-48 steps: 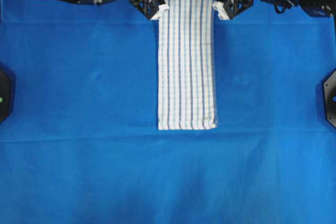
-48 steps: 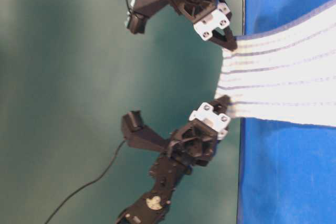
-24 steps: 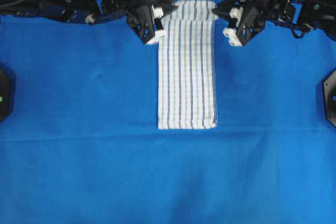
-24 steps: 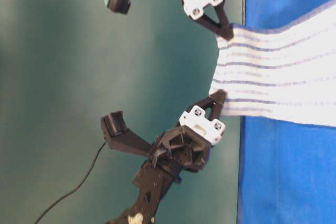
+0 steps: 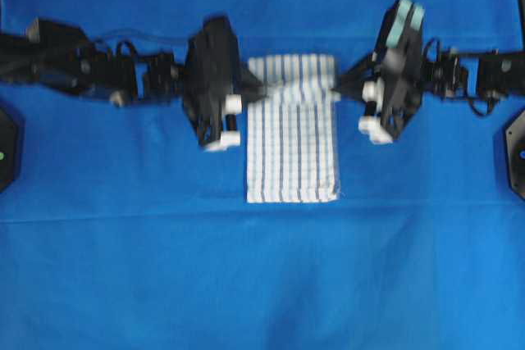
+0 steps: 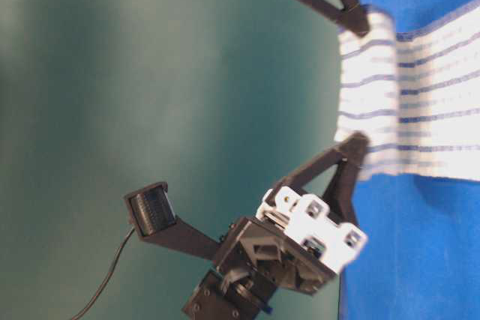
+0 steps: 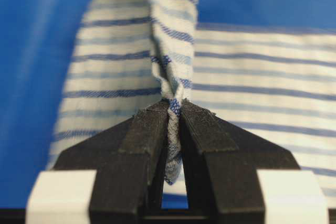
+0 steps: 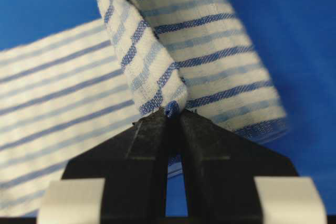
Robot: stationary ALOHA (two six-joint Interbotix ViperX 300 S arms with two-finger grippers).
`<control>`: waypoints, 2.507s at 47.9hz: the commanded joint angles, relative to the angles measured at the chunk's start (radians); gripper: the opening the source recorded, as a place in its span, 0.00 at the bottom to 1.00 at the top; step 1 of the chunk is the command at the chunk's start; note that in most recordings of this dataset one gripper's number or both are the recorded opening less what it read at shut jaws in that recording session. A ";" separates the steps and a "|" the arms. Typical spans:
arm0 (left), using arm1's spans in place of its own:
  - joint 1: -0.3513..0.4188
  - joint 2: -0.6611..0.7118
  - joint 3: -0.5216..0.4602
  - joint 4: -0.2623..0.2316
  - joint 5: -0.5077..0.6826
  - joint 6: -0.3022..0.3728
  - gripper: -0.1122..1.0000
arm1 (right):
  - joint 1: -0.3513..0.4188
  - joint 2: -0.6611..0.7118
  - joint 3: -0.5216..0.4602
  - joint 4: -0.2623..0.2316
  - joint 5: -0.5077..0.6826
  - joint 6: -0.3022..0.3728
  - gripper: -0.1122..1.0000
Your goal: Fold the blue towel.
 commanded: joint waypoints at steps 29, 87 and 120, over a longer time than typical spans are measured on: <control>-0.192 0.031 0.032 0.000 -0.023 -0.089 0.14 | 0.225 0.009 0.000 0.133 0.078 -0.002 0.17; -0.166 -0.284 0.098 0.002 0.215 -0.052 0.57 | 0.314 -0.164 -0.141 0.144 0.344 -0.009 0.57; -0.152 -1.035 0.460 0.005 0.216 0.003 0.57 | 0.241 -0.796 0.117 -0.057 0.400 -0.009 0.57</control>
